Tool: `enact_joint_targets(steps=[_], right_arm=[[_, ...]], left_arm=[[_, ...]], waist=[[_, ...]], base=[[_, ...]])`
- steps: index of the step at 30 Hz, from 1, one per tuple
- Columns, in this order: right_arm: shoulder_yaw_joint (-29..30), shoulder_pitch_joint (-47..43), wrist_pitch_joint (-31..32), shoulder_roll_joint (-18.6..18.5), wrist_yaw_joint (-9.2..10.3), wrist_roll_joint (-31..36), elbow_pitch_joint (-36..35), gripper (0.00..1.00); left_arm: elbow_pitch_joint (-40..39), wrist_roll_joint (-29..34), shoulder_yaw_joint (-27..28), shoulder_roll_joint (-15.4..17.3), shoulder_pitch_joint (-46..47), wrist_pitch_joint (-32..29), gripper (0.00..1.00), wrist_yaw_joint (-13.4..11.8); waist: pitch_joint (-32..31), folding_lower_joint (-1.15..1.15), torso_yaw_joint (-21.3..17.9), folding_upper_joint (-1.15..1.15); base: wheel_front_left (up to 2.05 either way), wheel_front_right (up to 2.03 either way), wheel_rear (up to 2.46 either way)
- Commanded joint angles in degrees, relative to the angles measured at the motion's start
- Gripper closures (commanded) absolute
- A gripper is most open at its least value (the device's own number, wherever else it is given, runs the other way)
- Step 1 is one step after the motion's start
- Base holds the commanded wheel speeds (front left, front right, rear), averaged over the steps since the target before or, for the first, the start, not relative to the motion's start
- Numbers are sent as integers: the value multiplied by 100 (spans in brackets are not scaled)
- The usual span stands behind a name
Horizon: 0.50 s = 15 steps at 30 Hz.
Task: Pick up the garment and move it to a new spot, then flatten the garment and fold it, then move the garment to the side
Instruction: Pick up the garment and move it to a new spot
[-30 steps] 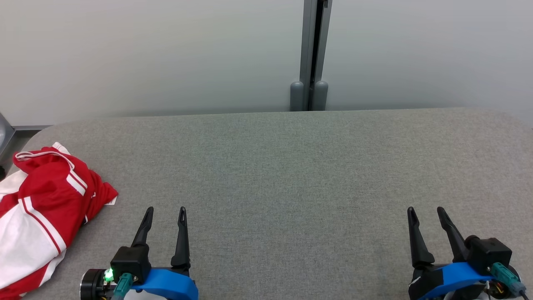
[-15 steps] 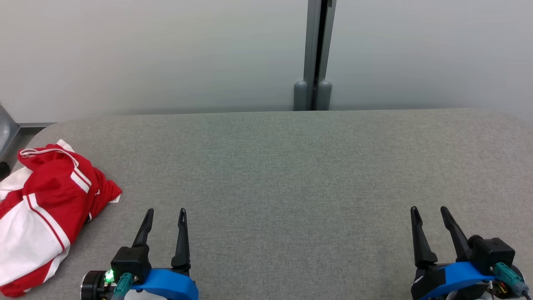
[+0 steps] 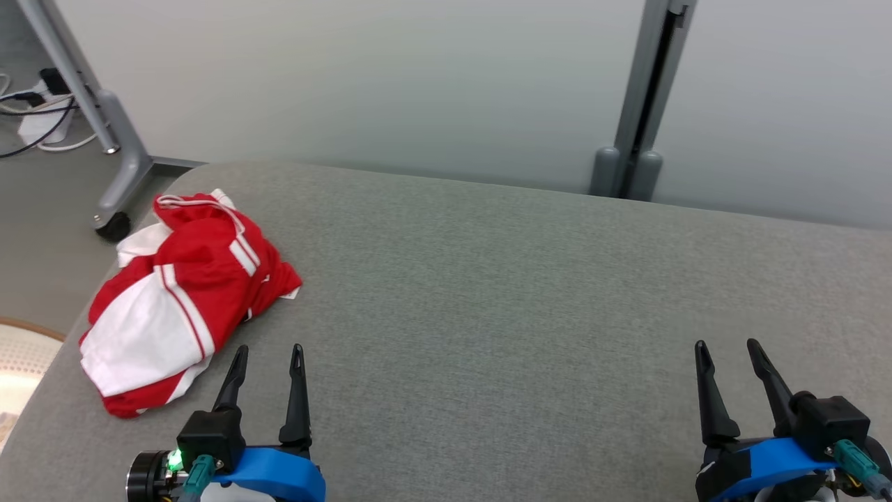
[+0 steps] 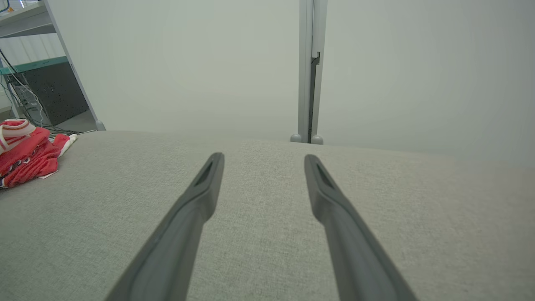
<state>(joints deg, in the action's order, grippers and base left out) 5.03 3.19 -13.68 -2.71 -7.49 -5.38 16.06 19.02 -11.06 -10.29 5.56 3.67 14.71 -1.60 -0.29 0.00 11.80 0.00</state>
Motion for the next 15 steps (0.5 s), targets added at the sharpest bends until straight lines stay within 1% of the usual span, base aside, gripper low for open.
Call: enact_joint_targets(steps=[1, 7, 15], right_arm=[[-19, -65, 14, -32, -1, 3, -22, 0], [-149, -111, 82, -33, -1, 12, -88, 0], [-200, -102, 61, -33, -1, -24, -149, 0]], left_arm=[[-15, -25, -7, 37, 20, 12, 0, -9], [-47, -51, -12, 34, -55, 26, 0, -67], [-56, -102, 4, 92, -64, 23, 0, -89]], waist=[[84, 0, 208, 0], [65, 0, 760, 0], [93, 0, 1317, 0]], base=[[0, 0, 0], [0, 0, 0], [0, 0, 0]])
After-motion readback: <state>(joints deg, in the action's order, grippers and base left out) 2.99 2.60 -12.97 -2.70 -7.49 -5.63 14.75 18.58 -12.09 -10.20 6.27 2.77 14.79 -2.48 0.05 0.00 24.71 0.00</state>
